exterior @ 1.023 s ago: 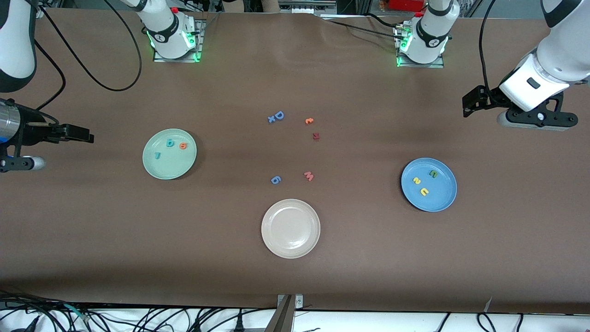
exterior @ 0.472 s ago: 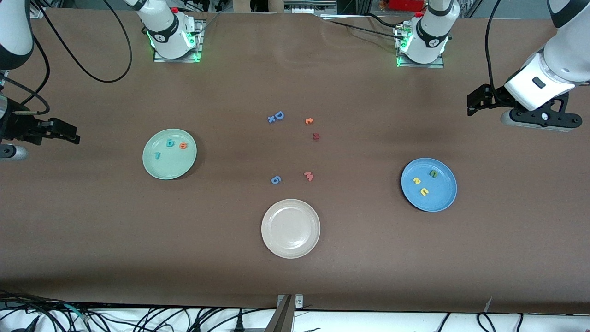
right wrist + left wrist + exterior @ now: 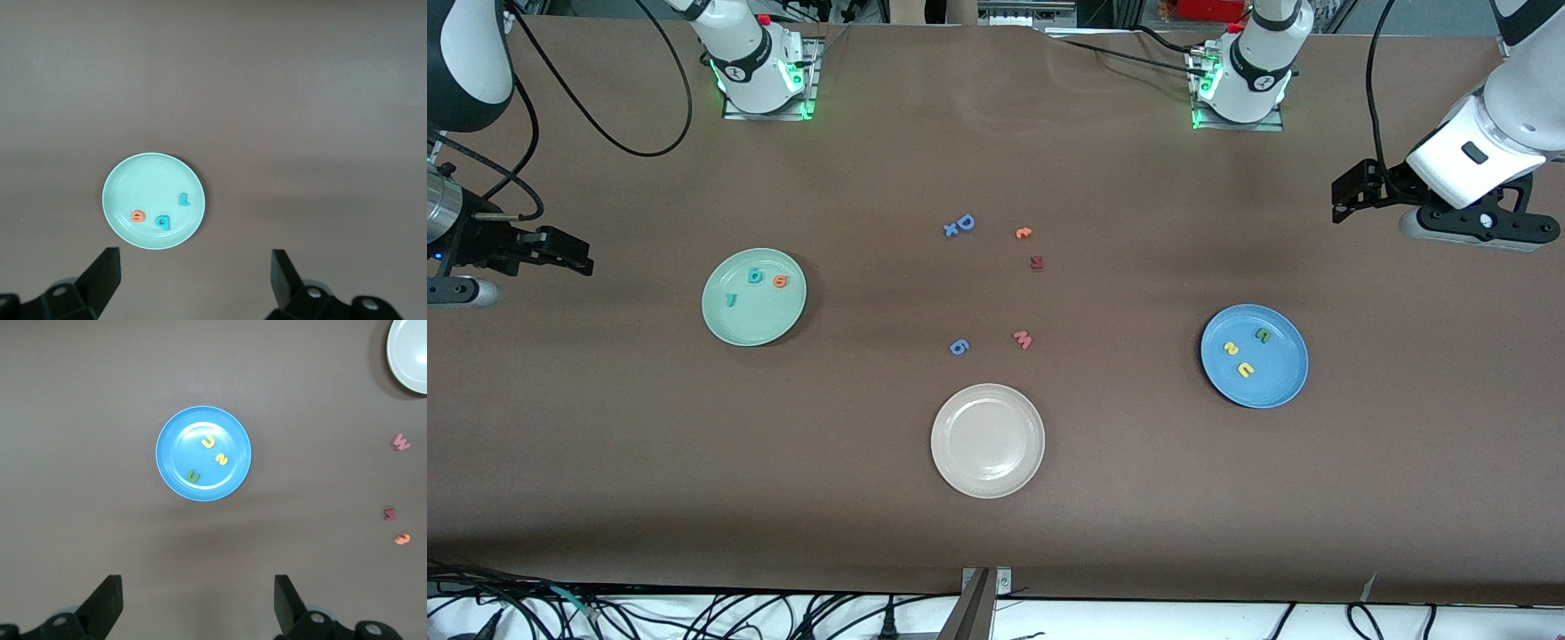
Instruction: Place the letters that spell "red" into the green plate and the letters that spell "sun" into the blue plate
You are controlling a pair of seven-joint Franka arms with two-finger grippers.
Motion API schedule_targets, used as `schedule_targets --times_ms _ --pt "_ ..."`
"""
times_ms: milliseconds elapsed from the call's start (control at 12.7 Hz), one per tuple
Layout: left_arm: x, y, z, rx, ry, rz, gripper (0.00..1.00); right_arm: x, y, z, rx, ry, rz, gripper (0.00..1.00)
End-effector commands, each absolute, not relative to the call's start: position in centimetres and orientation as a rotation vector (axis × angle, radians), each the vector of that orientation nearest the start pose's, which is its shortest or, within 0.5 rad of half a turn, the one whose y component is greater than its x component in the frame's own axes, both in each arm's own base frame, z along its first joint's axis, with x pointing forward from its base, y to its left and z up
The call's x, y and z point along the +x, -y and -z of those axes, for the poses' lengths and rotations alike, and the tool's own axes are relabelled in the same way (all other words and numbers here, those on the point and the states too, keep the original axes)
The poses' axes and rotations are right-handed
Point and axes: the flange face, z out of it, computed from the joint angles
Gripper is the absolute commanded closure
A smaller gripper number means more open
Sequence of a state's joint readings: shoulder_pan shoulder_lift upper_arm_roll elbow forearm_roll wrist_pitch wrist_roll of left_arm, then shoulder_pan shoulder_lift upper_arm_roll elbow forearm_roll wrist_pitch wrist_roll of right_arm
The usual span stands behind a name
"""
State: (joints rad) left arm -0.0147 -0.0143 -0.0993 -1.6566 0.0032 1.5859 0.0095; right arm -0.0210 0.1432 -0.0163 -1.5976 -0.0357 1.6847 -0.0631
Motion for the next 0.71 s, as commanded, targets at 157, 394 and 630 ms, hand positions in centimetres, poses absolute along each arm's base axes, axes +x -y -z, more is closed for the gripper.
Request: schedule_targets --times_ms 157,394,630 --pt "54.61 6.87 -60.42 -3.148 -0.229 -0.079 0.0 58.67 2.23 -54.6 -3.184 0.031 -0.152 0.0" --pt "54.65 6.85 -60.34 -3.146 -0.229 -0.081 0.0 58.71 2.18 -54.58 -3.171 0.018 -0.15 0.0" --pt "54.61 6.78 -60.35 -3.148 -0.227 -0.081 0.0 58.96 2.19 -54.98 -3.173 0.001 -0.138 0.0"
